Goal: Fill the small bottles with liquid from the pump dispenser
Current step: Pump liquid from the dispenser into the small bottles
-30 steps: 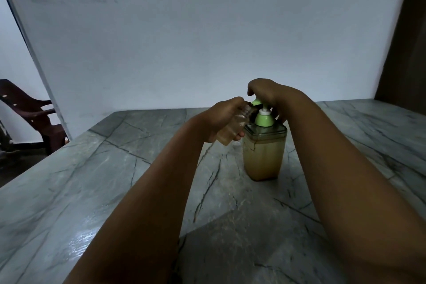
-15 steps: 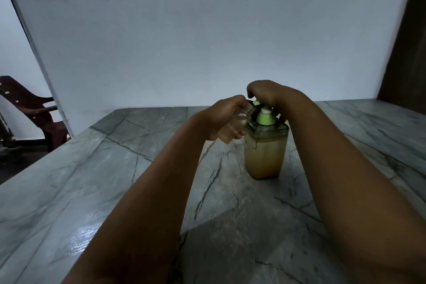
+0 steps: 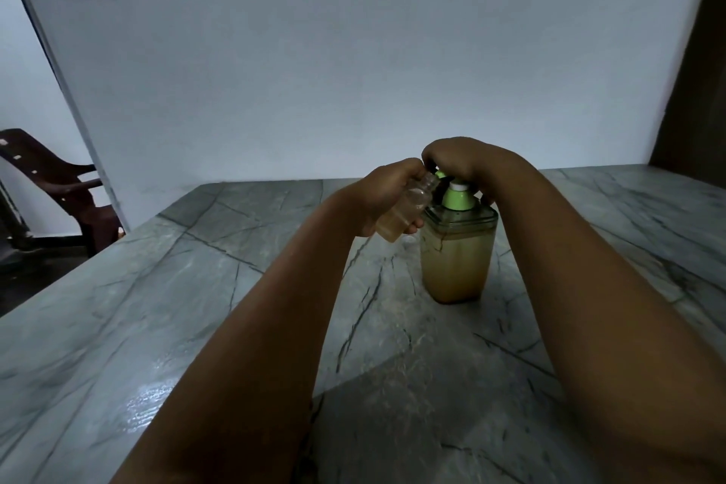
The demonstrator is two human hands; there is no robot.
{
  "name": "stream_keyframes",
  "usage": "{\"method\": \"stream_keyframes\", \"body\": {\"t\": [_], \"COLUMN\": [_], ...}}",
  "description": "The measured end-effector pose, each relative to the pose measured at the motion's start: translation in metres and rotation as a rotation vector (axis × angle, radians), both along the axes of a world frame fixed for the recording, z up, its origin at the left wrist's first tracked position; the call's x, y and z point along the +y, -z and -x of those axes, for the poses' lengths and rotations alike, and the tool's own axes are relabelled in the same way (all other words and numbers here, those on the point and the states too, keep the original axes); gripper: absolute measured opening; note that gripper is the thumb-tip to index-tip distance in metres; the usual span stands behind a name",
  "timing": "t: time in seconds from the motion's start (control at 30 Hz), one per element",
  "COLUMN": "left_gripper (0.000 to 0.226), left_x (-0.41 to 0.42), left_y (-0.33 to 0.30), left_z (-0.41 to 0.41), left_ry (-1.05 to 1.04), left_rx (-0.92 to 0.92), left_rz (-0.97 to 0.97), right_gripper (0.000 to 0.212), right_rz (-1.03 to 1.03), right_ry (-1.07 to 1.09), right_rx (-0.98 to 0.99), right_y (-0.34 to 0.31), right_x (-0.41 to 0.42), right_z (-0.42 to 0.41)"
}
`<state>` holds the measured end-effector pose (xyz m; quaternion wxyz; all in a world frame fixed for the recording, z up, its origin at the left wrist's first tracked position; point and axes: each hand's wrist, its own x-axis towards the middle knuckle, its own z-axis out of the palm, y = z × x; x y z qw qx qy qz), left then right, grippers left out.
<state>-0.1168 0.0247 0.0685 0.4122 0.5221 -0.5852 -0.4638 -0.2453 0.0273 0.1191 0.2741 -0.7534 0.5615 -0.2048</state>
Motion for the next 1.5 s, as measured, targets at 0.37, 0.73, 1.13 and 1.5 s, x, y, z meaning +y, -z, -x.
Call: {"method": "stream_keyframes", "body": {"t": [0.37,0.73,1.13,1.5], "left_gripper": [0.03,0.028,0.031,0.034], "left_x": [0.001,0.003,0.003,0.003], "left_y": [-0.001,0.0,0.0,-0.001], "left_z": [0.001,0.002,0.001,0.002], "left_ry": [0.015,0.021,-0.002,-0.009], "left_rx": [0.007,0.021,-0.001,-0.01], "left_rz": [-0.007,0.011,-0.004,-0.021], "right_gripper": [0.024,0.019,0.022,0.027], "right_rz": [-0.04,-0.05,0.012,0.029], "right_ry": [-0.002,-0.003,-0.034,0.01], "right_rx": [-0.018,-0.099,-0.004,-0.004], "right_y": [-0.003,-0.006,-0.001,0.004], "right_x": [-0.001,0.001,-0.003,-0.015], "right_z": [0.004,0.005,0.002,0.001]}}
